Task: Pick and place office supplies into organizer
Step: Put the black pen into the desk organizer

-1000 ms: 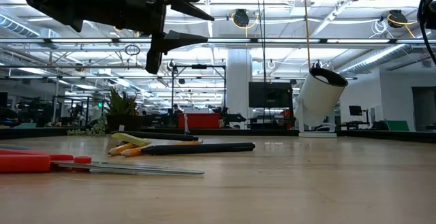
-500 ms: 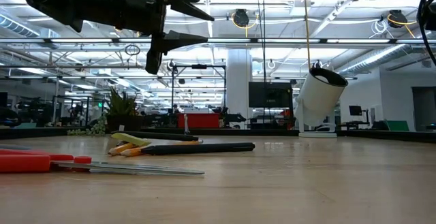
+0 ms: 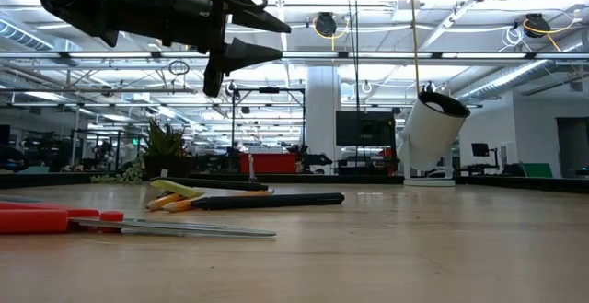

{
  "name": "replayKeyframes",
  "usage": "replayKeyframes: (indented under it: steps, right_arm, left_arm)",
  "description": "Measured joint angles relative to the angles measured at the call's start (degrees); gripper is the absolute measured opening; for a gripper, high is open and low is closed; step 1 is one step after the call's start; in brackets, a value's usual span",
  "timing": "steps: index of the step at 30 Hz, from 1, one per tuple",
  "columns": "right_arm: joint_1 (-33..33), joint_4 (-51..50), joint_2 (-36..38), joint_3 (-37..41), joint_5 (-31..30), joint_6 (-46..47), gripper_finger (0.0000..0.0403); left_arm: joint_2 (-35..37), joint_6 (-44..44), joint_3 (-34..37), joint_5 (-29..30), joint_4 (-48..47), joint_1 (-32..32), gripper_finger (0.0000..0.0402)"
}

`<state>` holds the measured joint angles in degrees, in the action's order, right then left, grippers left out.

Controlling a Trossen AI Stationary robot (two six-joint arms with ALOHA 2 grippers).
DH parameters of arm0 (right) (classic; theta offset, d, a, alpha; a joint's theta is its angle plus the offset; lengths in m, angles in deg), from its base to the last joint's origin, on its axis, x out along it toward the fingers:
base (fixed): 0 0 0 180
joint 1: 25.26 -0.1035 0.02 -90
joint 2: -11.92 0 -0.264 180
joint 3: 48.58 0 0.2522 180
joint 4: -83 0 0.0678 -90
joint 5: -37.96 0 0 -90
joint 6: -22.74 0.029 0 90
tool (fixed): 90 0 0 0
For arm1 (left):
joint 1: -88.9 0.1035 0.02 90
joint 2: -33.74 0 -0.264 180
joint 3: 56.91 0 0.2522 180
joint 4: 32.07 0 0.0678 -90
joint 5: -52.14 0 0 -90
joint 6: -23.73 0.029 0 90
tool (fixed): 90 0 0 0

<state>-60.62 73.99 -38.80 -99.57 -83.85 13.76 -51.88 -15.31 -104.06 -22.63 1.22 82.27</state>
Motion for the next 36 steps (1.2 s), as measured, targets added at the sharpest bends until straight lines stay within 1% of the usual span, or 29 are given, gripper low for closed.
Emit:
replayKeyframes:
  steps: [1, 3, 5, 7, 11, 13, 15, 18, 20, 25, 27, 31, 34, 36]
  right_arm:
    - [3.0, 1.0, -1.7, 0.0, 2.8, 0.2, 0.0150]
    - [8.8, 4.2, -5.0, 0.1, 10.5, -0.5, 0.0150]
    - [13.6, 8.7, -8.0, 0.1, 18.3, -0.7, 0.0149]
    - [17.8, 12.8, -11.1, 0.1, 24.7, -0.5, 0.0146]
    - [24.8, 21.3, -18.4, 0.1, 35.2, 2.5, 0.0144]
    - [26.6, 24.1, -21.8, 0.1, 38.0, 2.7, 0.0145]
    - [27.6, 25.0, -24.1, 0.1, 37.3, 1.2, 0.0147]
    - [28.9, 24.7, -26.5, 0.1, 33.0, -2.7, 0.0148]
    - [29.7, 24.6, -27.8, 0.1, 31.7, -4.1, 0.0146]
    - [30.9, 25.4, -30.9, 0.1, 32.5, -4.7, 0.0142]
    - [30.9, 25.0, -31.8, 0.1, 34.4, -7.9, 0.0142]
    - [29.3, 25.3, -32.6, 0.1, 34.9, -15.0, 0.0142]
    - [28.9, 29.0, -32.6, 0.1, 32.1, -17.8, 0.0141]
    - [28.9, 30.8, -31.7, 0.0, 31.5, -18.7, 0.0141]
  left_arm:
    - [0.0, 1.4, 0.0, -0.1, 0.0, -0.3, 0.0166]
    - [0.0, 3.6, 0.0, -0.2, -0.2, -0.8, 0.0166]
    - [0.0, 4.9, 0.0, -0.2, -0.5, -1.1, 0.0166]
    - [0.0, 6.2, 0.0, -0.2, -0.3, -1.2, 0.0166]
    - [0.0, 6.1, 0.0, -0.2, 0.8, -0.1, 0.0166]
    - [0.0, 4.5, 0.0, -0.6, 1.7, 0.6, 0.0166]
    - [0.0, 5.2, 0.0, -2.9, 2.3, 1.4, 0.0166]
    - [1.4, 8.2, 0.0, -8.5, 2.4, 2.8, 0.0166]
    - [2.0, 9.7, 0.0, -10.5, 2.8, 3.6, 0.0166]
    - [2.4, 12.0, 0.0, -10.7, 1.9, 4.1, 0.0166]
    - [2.4, 12.0, 0.0, -10.7, 1.6, 4.1, 0.0166]
    - [2.5, 14.6, 0.0, -11.1, 2.7, 3.9, 0.0166]
    - [4.3, 19.0, 0.0, -16.6, 3.7, 4.0, 0.0166]
    - [5.7, 20.8, 0.0, -20.0, 3.9, 3.9, 0.0166]
